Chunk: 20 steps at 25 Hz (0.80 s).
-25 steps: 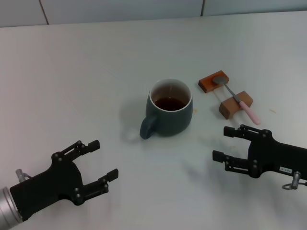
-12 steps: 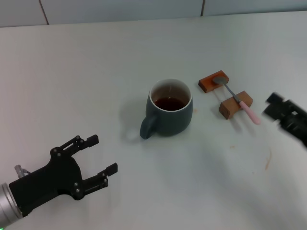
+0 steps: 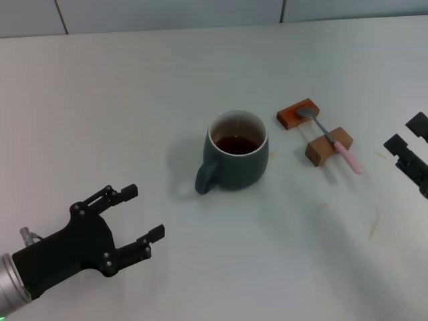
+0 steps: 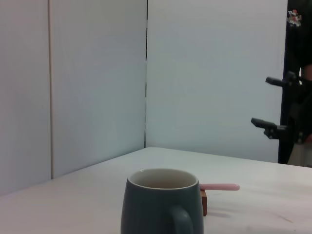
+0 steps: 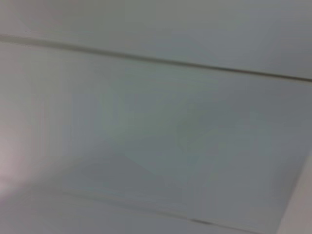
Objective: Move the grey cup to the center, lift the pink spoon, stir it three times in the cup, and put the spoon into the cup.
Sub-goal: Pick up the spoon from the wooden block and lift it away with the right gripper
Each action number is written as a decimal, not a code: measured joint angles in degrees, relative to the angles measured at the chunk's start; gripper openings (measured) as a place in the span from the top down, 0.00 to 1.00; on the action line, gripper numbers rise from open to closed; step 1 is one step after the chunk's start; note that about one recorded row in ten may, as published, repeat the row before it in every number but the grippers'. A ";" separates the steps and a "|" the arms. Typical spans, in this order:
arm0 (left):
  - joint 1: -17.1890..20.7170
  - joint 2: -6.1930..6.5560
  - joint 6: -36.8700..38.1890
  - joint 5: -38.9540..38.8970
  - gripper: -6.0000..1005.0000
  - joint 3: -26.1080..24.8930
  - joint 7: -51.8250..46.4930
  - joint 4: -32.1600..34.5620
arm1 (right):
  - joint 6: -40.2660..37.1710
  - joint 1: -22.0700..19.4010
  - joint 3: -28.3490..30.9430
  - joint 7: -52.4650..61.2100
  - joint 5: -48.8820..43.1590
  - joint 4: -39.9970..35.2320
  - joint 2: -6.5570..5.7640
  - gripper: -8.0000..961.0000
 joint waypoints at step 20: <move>-0.12 0.00 0.56 -1.40 0.19 -0.35 0.03 -0.08 | 15.16 -2.04 0.24 6.32 -0.40 3.98 0.12 0.20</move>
